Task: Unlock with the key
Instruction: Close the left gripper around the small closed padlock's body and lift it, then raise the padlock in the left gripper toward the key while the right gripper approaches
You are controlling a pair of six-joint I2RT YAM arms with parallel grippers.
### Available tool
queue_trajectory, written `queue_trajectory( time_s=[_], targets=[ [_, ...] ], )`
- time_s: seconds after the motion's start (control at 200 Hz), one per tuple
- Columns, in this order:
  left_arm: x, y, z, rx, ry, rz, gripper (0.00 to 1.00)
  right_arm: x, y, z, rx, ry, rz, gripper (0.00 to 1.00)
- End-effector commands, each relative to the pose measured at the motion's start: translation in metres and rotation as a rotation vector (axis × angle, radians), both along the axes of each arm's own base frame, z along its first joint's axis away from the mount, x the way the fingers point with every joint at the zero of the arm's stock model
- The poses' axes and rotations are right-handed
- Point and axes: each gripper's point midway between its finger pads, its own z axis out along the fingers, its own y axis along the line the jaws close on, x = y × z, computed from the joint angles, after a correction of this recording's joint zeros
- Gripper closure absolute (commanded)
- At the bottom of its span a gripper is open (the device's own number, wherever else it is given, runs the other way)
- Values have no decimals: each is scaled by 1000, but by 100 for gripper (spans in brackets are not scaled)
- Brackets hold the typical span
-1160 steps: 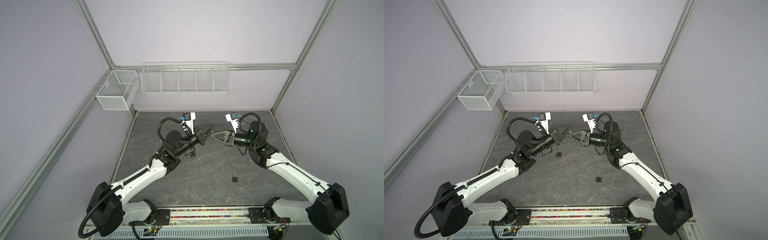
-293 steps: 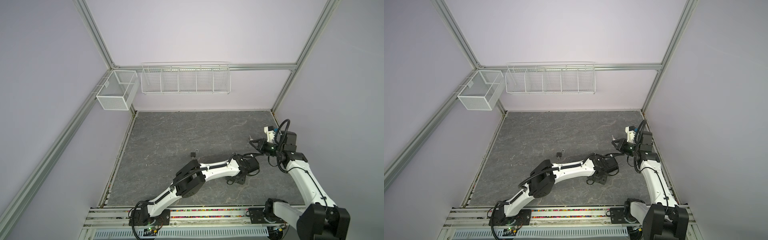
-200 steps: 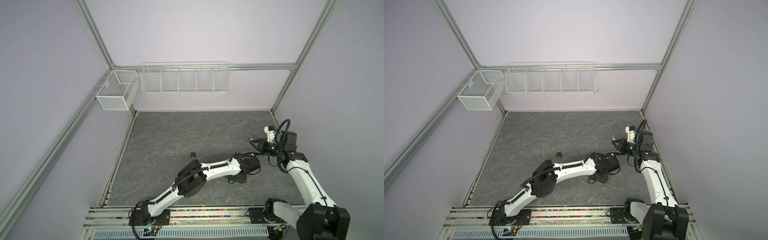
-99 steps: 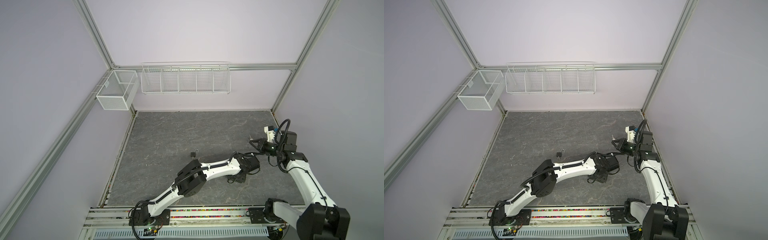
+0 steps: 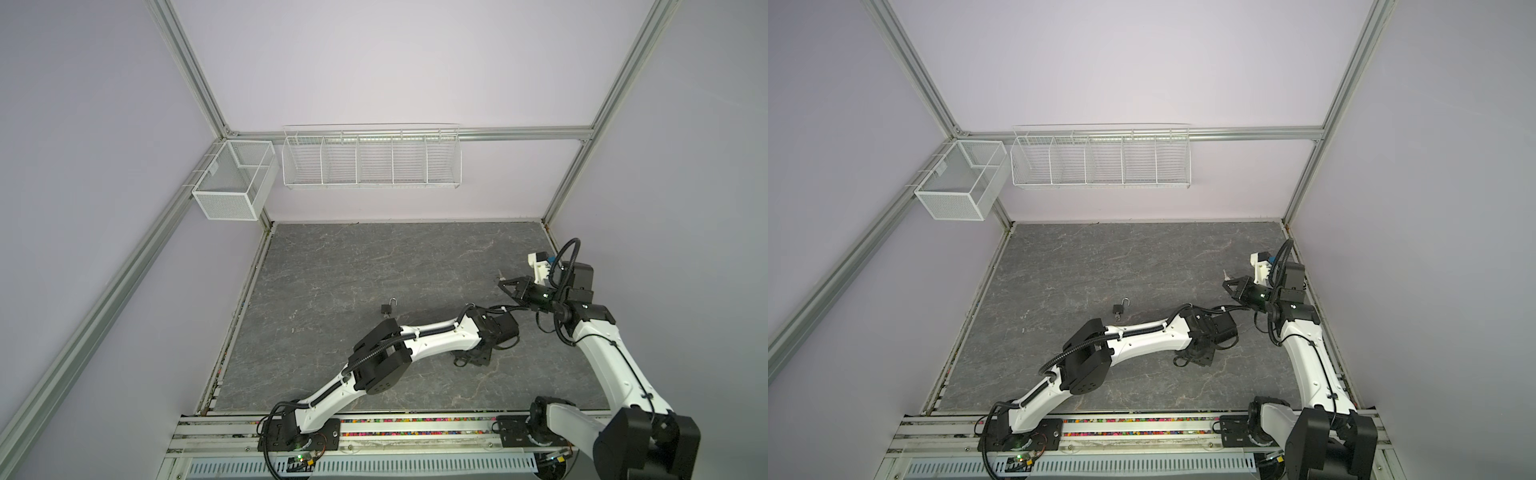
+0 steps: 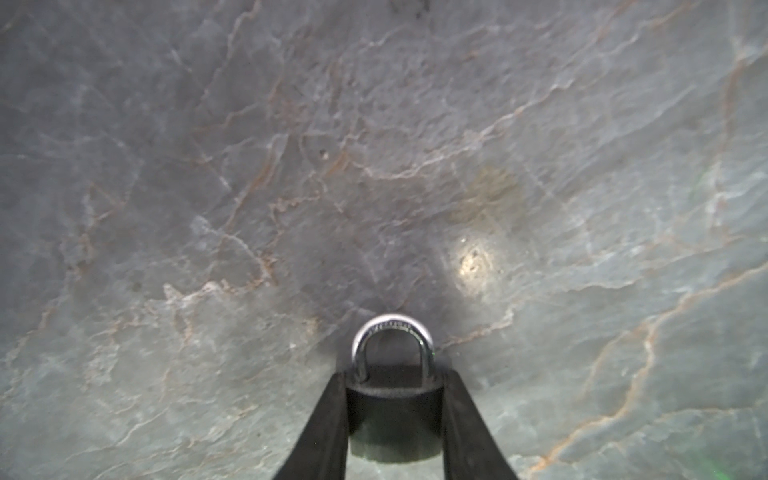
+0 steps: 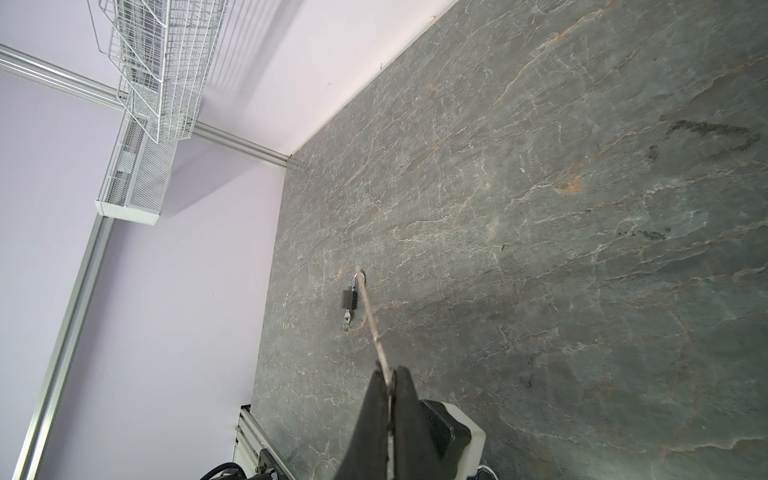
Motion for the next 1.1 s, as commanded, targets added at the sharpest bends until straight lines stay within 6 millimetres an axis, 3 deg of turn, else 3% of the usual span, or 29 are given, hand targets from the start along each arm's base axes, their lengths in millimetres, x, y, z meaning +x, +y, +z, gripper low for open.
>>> queue_trajectory(
  time_s=[0.0, 0.03, 0.21, 0.535, 0.77, 0.89, 1.095],
  targets=[
    [13, 8, 28, -21, -63, 20, 95, -4, 1, 11, 0, -19, 3, 94],
    [16, 7, 34, -40, -71, 28, 100, -5, 0, 11, -3, -18, 2, 94],
    [35, 21, 73, -171, -97, 130, 100, -12, 0, 12, -16, -6, 3, 94],
    [86, 82, 147, -371, -198, 384, 100, -28, 12, 11, -54, 13, 6, 94],
    [127, 123, 178, -479, -312, 552, 100, -47, 51, -6, -107, -5, 17, 94],
    [144, 139, 186, -474, -341, 596, 100, -60, 84, -19, -110, -42, 48, 94],
    [152, 141, 192, -477, -343, 605, 100, -71, 133, -28, -125, -149, 62, 94]
  ],
)
